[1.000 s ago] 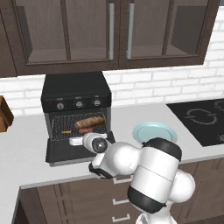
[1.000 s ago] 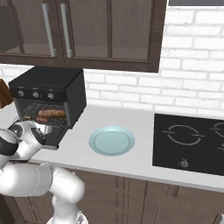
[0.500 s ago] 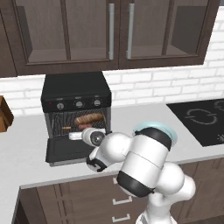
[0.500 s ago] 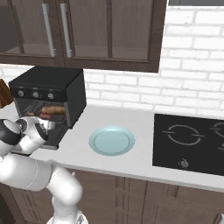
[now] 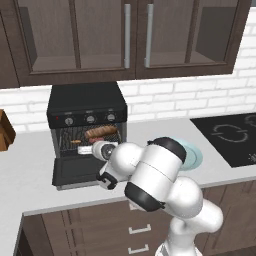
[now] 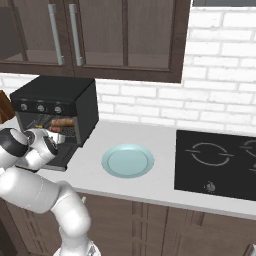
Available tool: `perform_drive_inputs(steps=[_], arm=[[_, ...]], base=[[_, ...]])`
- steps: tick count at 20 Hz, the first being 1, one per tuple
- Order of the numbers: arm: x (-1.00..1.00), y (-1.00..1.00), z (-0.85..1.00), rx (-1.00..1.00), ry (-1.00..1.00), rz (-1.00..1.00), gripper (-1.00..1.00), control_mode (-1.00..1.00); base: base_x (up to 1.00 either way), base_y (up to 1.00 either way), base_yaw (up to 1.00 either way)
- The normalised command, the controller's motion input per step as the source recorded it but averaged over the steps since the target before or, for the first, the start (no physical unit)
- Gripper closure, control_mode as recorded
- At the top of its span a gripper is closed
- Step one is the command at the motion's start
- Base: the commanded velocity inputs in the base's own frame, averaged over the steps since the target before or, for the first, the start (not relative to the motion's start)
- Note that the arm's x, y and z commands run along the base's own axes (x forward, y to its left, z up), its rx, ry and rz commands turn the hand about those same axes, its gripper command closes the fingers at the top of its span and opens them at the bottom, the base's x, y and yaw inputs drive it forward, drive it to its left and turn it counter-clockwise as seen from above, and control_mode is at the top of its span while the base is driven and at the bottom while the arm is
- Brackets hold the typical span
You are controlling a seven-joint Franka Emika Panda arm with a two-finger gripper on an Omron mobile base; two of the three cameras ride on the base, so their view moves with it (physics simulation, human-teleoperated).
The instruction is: Pick up the kebab skewer and baguette bread, and place them inside the toaster oven. Close the toaster oven door and start by setting the timer.
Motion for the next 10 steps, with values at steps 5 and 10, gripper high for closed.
perform_drive_inputs(steps=[5, 10], arm=[[0.26, 0.14, 0.09, 0.0, 0.0, 0.0, -1.0, -1.0], [0.19, 0.14, 0.09, 0.0, -0.01, 0.0, -1.0, -1.0]], base=[[0.0, 0.0, 0.0], [0.0, 0.0, 0.0]])
